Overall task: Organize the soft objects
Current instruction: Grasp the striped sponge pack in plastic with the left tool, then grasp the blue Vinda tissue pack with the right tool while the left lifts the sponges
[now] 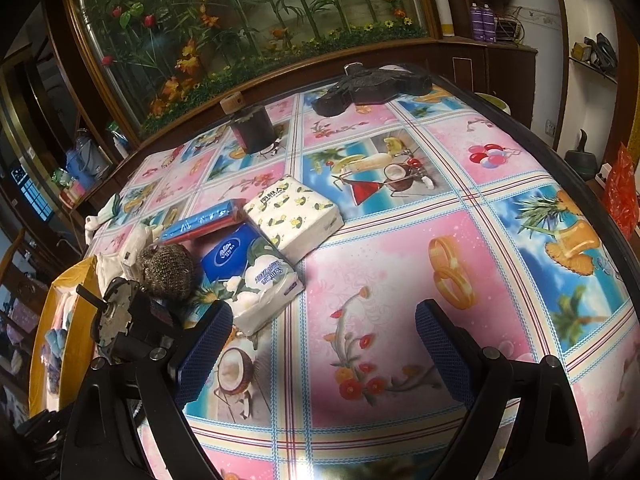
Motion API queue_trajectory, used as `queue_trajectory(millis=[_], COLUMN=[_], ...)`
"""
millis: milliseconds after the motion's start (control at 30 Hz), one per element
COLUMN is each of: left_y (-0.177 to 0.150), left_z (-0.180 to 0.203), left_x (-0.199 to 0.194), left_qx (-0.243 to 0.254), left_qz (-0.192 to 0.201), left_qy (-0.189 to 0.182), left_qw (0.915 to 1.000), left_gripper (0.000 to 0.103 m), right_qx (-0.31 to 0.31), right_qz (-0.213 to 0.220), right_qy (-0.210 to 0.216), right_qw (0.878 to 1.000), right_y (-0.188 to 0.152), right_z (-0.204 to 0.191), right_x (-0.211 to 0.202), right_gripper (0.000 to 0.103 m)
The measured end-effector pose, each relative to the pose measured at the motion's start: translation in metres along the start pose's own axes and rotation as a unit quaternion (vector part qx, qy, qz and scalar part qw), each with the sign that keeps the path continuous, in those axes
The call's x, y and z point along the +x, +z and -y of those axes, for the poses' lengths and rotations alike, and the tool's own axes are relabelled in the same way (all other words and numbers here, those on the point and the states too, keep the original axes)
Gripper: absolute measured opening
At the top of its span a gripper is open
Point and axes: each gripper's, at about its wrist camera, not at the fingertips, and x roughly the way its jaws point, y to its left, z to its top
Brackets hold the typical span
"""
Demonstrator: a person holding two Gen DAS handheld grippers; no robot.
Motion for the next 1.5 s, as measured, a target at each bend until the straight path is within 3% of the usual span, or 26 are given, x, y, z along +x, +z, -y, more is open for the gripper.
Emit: queue_trajectory(millis=[200, 400, 600, 767, 900, 967, 1000, 1033, 1233, 1500], left_y=[-0.005, -0.008, -0.014, -0.017, -0.017, -0.018, -0.018, -0.019, -0.021, -0.026], left_z=[-0.007, -0.019, -0.04, -0.056, -0.061, -0.061, -0.062, -0.062, -0.059, -0.056], left_x=[-0.028, -0.051, -0.062, -0.064, -0.063, -0.062, -0.061, -0.061, -0.06, -0.072], left_qx=[-0.012, -0.017, -0.035, -0.05, -0.053, -0.054, -0.055, -0.056, -0.055, -0.053], left_qz=[0.03, 0.051, 0.06, 0.06, 0.058, 0.057, 0.056, 0.054, 0.051, 0.059], left_qy=[-0.039, -0.058, -0.069, -0.071, -0.073, -0.073, -0.074, -0.074, -0.078, -0.075], left_qw=[0.9987, 0.9969, 0.9952, 0.9944, 0.9942, 0.9942, 0.9942, 0.9942, 0.9941, 0.994], left_gripper=[0.039, 0.039, 0.039, 0.039, 0.039, 0.039, 0.039, 0.039, 0.039, 0.039], right_qx=[-0.002, 0.016, 0.008, -0.043, -0.11, -0.111, -0.108, -0.099, -0.083, -0.066], right_qz=[-0.01, -0.04, -0.074, -0.095, -0.102, -0.089, -0.09, -0.095, -0.088, -0.059], right_qy=[-0.007, 0.026, 0.046, 0.009, -0.051, -0.052, -0.05, -0.044, -0.04, -0.014], right_qw=[1.0, 0.999, 0.996, 0.995, 0.987, 0.988, 0.989, 0.99, 0.992, 0.996], right_y=[-0.002, 0.005, 0.033, 0.046, 0.043, 0.042, 0.042, 0.041, 0.03, 0.01], right_z=[-0.002, -0.001, -0.021, -0.047, -0.071, -0.073, -0.072, -0.071, -0.059, -0.043], right_x=[0.007, 0.013, 0.023, 0.049, 0.07, 0.071, 0.07, 0.071, 0.052, -0.015], right_gripper=[0.094, 0.094, 0.094, 0.094, 0.094, 0.09, 0.072, 0.067, 0.062, 0.061])
